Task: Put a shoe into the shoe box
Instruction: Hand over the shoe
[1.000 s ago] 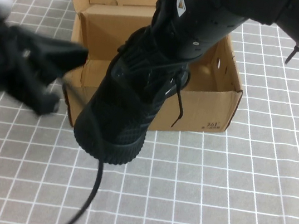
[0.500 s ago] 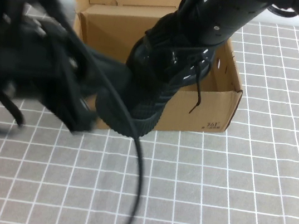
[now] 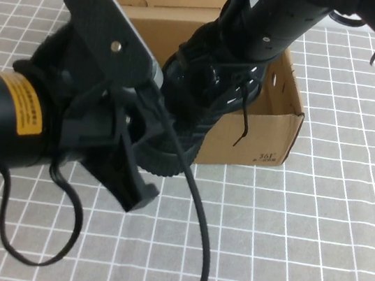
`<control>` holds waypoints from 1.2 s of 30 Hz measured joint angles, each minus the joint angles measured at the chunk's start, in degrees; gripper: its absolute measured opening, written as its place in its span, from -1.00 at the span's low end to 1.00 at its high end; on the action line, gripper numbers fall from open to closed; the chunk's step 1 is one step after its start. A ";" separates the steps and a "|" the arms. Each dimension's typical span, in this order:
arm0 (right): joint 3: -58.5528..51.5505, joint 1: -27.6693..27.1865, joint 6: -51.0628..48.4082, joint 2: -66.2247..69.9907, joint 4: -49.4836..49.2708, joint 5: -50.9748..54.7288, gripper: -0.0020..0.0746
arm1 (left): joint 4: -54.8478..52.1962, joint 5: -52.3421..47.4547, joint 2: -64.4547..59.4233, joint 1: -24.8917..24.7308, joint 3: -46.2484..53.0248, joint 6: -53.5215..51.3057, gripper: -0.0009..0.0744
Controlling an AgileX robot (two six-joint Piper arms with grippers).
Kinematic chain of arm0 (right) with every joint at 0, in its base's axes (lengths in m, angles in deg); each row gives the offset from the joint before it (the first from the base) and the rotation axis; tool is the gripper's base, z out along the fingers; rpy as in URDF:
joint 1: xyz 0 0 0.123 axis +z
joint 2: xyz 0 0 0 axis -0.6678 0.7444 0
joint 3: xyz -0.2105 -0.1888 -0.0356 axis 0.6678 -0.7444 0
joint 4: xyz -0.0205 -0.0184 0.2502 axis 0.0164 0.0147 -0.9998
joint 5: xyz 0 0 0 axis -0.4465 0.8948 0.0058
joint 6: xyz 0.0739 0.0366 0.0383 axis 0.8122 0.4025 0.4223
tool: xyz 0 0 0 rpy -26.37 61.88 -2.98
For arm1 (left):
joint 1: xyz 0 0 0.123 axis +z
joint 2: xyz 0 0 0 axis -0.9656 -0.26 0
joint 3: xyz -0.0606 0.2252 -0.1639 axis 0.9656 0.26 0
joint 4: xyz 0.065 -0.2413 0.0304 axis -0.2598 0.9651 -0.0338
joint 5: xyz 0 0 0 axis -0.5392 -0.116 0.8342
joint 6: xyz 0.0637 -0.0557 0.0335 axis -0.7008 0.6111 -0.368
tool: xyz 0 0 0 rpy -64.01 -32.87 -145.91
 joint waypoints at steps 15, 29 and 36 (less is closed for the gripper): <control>0.00 0.00 0.00 0.00 0.00 -1.86 -0.89 | -1.42 4.86 -1.84 -0.08 0.00 7.75 0.80; 0.00 0.00 0.00 0.00 0.11 -1.75 -0.89 | -17.94 11.56 -9.19 -0.08 0.00 25.07 0.80; 0.00 0.00 0.00 0.14 0.22 -1.65 -0.89 | -25.72 11.25 -12.81 -0.08 0.09 32.83 0.80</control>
